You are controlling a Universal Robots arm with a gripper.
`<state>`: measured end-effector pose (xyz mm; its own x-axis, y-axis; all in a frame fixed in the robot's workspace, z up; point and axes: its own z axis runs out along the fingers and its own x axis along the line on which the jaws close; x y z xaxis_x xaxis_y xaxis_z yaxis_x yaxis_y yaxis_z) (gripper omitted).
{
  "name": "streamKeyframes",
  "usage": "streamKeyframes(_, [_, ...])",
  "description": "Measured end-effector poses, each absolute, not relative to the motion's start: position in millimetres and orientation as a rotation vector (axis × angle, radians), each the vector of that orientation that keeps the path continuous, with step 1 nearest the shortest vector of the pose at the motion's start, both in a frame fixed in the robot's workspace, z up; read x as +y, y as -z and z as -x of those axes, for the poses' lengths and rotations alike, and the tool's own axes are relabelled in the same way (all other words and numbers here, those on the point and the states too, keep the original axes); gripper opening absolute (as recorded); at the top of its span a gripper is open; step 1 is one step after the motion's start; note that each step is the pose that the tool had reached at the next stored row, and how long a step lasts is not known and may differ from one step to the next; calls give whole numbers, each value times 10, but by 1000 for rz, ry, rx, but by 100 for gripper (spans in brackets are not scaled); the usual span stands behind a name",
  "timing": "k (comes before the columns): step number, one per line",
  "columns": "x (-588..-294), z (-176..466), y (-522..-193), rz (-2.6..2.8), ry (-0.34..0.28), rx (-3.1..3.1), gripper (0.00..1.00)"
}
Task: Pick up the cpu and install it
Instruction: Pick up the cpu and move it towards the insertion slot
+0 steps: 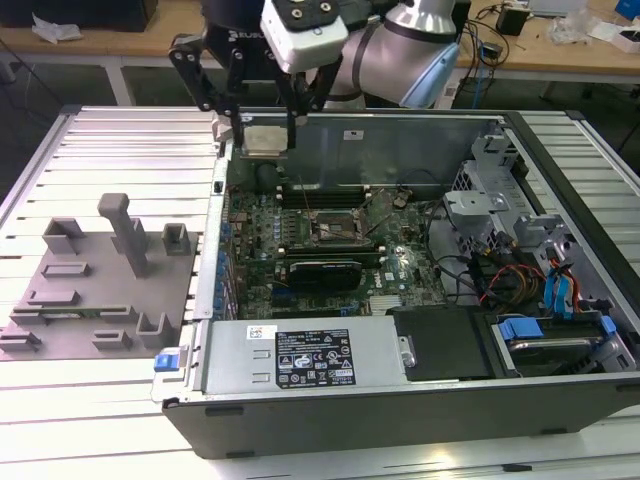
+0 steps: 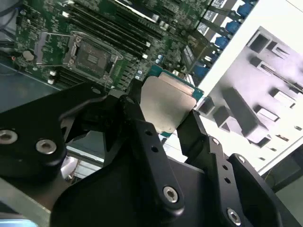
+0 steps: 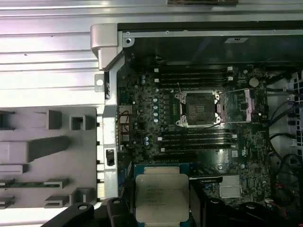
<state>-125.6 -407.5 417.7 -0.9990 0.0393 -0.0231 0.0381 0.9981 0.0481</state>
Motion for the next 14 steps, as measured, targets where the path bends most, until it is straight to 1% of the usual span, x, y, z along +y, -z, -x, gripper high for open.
streamKeyframes(7, [-4075,1022,-4177,-60,-74,3116,55])
streamKeyframes(14, [-4075,1002,-4171,-60,-75,3116,55])
